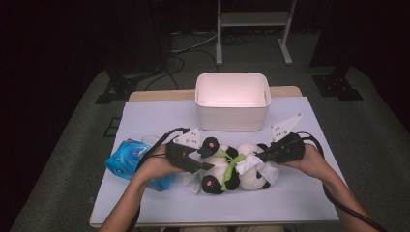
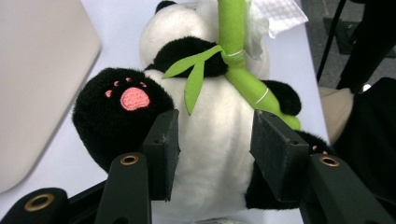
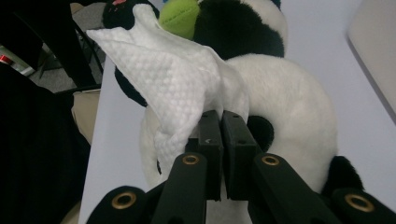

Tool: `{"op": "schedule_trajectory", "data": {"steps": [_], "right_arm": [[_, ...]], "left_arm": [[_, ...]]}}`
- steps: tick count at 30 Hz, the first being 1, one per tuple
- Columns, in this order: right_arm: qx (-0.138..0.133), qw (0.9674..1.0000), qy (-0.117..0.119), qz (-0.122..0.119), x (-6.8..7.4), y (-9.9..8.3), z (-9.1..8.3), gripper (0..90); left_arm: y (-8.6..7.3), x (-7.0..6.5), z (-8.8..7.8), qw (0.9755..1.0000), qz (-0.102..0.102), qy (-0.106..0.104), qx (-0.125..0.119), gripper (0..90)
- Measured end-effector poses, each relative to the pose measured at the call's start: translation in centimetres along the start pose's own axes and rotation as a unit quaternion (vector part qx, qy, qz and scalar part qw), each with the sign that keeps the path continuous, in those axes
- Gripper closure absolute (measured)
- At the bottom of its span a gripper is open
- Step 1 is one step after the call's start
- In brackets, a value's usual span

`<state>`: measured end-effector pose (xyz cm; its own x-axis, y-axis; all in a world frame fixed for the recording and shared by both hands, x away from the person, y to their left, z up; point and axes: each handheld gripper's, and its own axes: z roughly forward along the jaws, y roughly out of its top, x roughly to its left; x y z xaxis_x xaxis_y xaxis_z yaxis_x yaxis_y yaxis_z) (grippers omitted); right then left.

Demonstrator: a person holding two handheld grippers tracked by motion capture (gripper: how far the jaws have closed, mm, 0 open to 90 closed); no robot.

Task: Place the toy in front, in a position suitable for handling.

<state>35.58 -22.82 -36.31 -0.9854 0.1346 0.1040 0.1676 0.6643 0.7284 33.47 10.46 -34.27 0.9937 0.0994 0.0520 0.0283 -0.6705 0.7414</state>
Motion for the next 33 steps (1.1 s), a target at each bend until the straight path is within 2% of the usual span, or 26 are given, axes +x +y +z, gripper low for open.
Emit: {"op": "schedule_trajectory", "data": {"steps": [3, 4, 10, 12, 15, 20, 24, 27, 30, 33], "right_arm": [[-0.002, 1.0000, 0.007, -0.004, 0.4, 0.0, 0.4, 86.6], [-0.003, 1.0000, 0.006, -0.006, 0.5, 0.0, 0.5, 86.7], [0.002, 0.9999, 0.006, -0.008, 1.2, 0.2, 0.8, 86.9], [0.004, 1.0000, 0.004, -0.007, 1.3, 0.2, 0.8, 86.9], [0.003, 1.0000, 0.002, -0.005, 1.3, 0.2, 0.8, 86.9], [-0.016, 0.9997, -0.018, -0.001, 1.0, -0.6, -0.5, 86.9], [-0.028, 0.9992, -0.019, 0.020, 0.8, -2.3, -1.3, 86.9], [-0.035, 0.9984, -0.024, 0.038, 0.6, -3.6, -1.9, 86.7], [-0.036, 0.9980, -0.030, 0.042, 0.5, -3.7, -2.3, 86.7], [-0.036, 0.9985, -0.028, 0.028, 0.6, -2.4, -2.1, 86.6]], "left_arm": [[-0.1, -0.2, 0.6, 0.9999, 0.005, 0.000, 0.012, 51.5], [-0.2, -0.3, 1.2, 0.9998, 0.008, 0.007, 0.017, 51.6], [0.0, -0.1, 1.8, 0.9997, 0.009, 0.010, 0.021, 52.2], [0.0, 0.0, 2.0, 0.9995, 0.009, 0.016, 0.024, 52.1], [0.2, -0.1, 2.5, 0.9987, 0.025, 0.021, 0.039, 50.8], [0.2, -0.1, 2.7, 0.9991, 0.022, 0.015, 0.031, 51.3], [0.2, -0.2, 2.7, 0.9990, 0.027, 0.017, 0.033, 51.2], [0.1, -0.2, 2.7, 0.9992, 0.022, 0.016, 0.029, 51.1], [-0.1, -0.2, 2.7, 0.9995, 0.016, 0.014, 0.021, 51.1], [-0.1, -0.3, 2.7, 0.9996, 0.016, 0.012, 0.019, 51.1]]}}
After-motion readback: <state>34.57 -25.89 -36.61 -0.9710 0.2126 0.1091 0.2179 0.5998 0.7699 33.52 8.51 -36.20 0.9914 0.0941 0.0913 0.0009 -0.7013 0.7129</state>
